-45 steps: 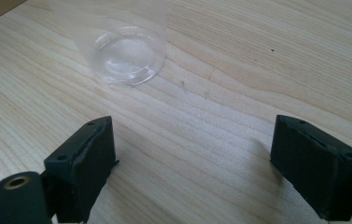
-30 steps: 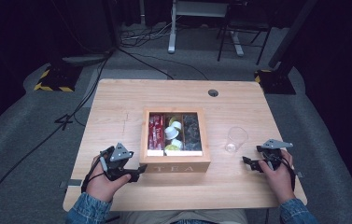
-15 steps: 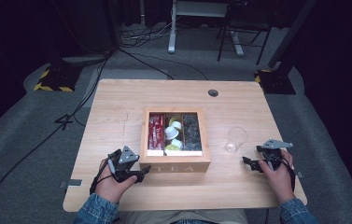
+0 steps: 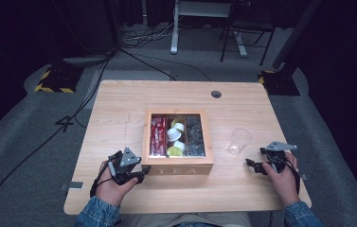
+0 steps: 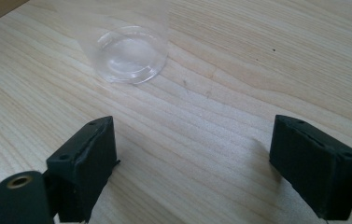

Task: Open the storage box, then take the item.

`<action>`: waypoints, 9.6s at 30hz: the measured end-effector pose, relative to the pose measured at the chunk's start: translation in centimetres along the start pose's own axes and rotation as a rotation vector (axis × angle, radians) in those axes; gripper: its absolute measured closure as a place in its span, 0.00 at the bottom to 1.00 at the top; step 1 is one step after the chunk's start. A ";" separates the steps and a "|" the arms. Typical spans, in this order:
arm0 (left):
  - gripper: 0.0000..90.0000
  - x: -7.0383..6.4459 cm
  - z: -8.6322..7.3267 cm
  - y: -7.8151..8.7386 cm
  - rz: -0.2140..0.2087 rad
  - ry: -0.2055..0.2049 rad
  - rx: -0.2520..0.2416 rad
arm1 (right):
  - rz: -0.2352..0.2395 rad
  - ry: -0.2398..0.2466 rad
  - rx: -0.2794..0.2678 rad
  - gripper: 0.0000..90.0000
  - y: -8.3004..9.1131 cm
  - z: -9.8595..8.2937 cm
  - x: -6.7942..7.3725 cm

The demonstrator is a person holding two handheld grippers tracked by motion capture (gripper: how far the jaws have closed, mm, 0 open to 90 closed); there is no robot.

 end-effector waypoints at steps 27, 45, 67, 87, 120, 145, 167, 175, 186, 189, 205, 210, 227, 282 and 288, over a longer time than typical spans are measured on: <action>0.65 0.0 1.5 1.6 0.000 0.006 -0.056 | 0.091 0.005 -0.116 0.27 5.8 5.1 3.3; 0.65 0.3 2.5 2.0 0.015 -0.003 -0.101 | 0.247 0.112 -0.163 0.29 6.8 10.3 10.2; 0.68 0.7 2.9 2.2 0.009 -0.014 -0.147 | 0.255 0.256 -0.213 0.46 4.3 11.9 14.6; 0.56 1.3 1.2 4.0 0.064 -0.004 -0.179 | 0.231 0.311 -0.290 0.46 5.5 15.4 13.8; 0.47 3.9 0.3 3.6 0.096 0.031 -0.162 | 0.175 0.286 -0.383 0.58 5.4 24.5 11.6; 0.47 4.2 -2.3 5.9 0.161 0.086 -0.171 | 0.133 0.222 -0.447 0.58 2.4 30.5 9.4; 0.47 4.2 -1.5 4.2 0.119 0.055 -0.147 | 0.046 0.156 -0.426 0.52 -1.5 32.8 7.6; 0.46 4.3 -1.3 3.9 0.112 0.053 -0.146 | 0.037 0.126 -0.359 0.54 -4.5 31.8 6.9; 0.46 4.4 -1.3 3.8 0.108 0.054 -0.138 | 0.021 0.115 -0.340 0.52 -5.8 31.5 6.8; 0.45 4.4 -1.3 3.7 0.111 0.055 -0.141 | 0.015 0.114 -0.335 0.49 -6.2 31.3 6.9; 0.45 4.6 -1.4 3.7 0.110 0.064 -0.138 | -0.005 0.096 -0.278 0.47 -8.3 29.8 6.6; 0.45 4.6 -1.3 3.6 0.109 0.068 -0.141 | -0.006 0.083 -0.254 0.47 -9.0 29.2 6.5; 0.44 5.5 -0.8 3.2 0.090 0.073 -0.138 | 0.021 0.034 -0.271 0.38 -6.9 29.2 5.9; 0.35 7.4 -5.7 -0.2 0.093 0.138 0.031 | 0.267 0.220 -0.049 0.51 -3.4 17.6 14.2; 0.35 7.4 -6.6 -0.4 0.098 0.131 0.046 | 0.243 0.245 -0.007 0.49 -5.1 17.3 14.6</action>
Point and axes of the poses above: each handheld gripper's, and its own axes: y roughly backward along the jaws, z roughly out of its top, x roughly to its left, the point moved 6 cm from there along -y, roughly forward along the jaws, and after that the axes turned 9 degrees about -z, right-handed, at the moved point
